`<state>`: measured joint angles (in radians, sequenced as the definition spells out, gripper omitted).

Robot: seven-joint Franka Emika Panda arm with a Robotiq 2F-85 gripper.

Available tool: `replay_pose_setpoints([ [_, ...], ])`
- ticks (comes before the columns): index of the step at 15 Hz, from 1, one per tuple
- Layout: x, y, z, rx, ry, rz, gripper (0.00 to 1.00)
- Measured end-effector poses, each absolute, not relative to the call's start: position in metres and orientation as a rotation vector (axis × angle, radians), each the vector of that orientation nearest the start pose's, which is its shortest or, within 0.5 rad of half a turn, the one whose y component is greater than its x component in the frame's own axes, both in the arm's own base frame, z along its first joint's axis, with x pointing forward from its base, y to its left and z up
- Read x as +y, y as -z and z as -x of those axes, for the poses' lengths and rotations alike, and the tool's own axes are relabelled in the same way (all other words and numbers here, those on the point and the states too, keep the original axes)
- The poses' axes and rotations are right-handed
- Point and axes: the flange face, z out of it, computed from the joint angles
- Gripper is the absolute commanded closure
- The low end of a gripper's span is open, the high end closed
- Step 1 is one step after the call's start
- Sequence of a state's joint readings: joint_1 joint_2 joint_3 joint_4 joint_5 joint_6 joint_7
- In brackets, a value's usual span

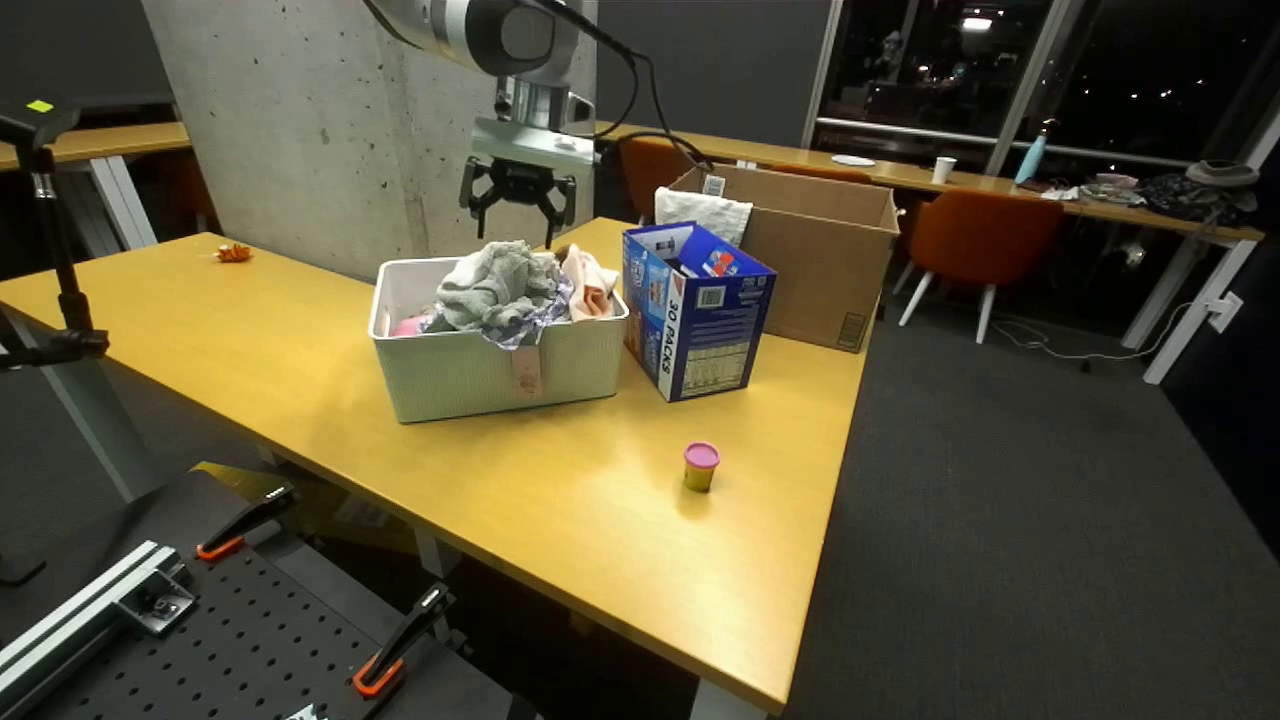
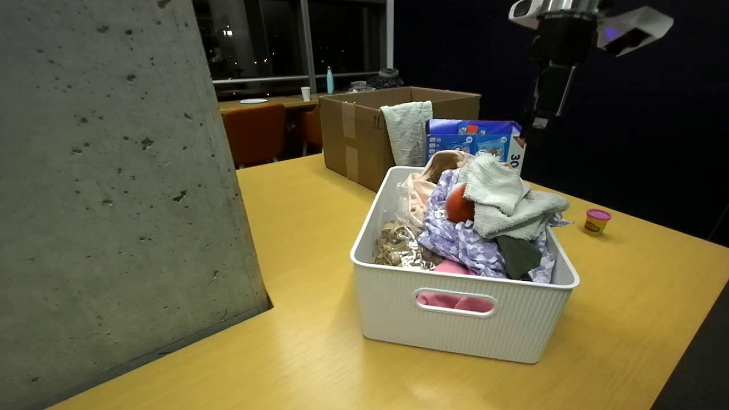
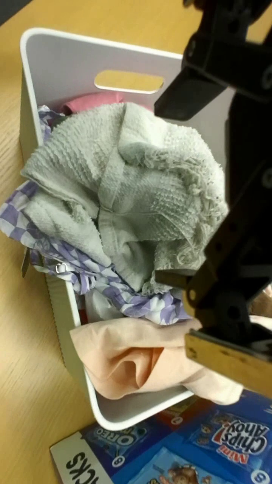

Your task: Put the gray cloth on the jar and put the cloth back in the basket

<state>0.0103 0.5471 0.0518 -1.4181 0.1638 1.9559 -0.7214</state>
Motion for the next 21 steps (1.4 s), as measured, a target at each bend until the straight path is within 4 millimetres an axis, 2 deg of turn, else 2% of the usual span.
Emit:
replay_pose_setpoints([
  [2,0.06,-0.365,-0.717,-1.078,0.037,2.787,0.0],
  [5,0.074,-0.35,-0.73,-1.144,0.021,2.795,0.0],
  [6,0.079,-0.348,-0.734,-1.166,0.02,2.797,0.05],
  [7,0.084,-0.347,-0.737,-1.184,0.017,2.796,0.26],
  [9,0.094,-0.345,-0.741,-1.219,0.008,2.795,0.31],
  [10,0.098,-0.344,-0.743,-1.231,0.005,2.793,0.37],
  [11,0.101,-0.344,-0.745,-1.238,0.006,2.79,0.47],
  [18,0.103,-0.35,-0.757,-1.242,0.02,2.785,0.98],
  [21,0.102,-0.359,-0.759,-1.241,0.031,2.787,1.0],
])
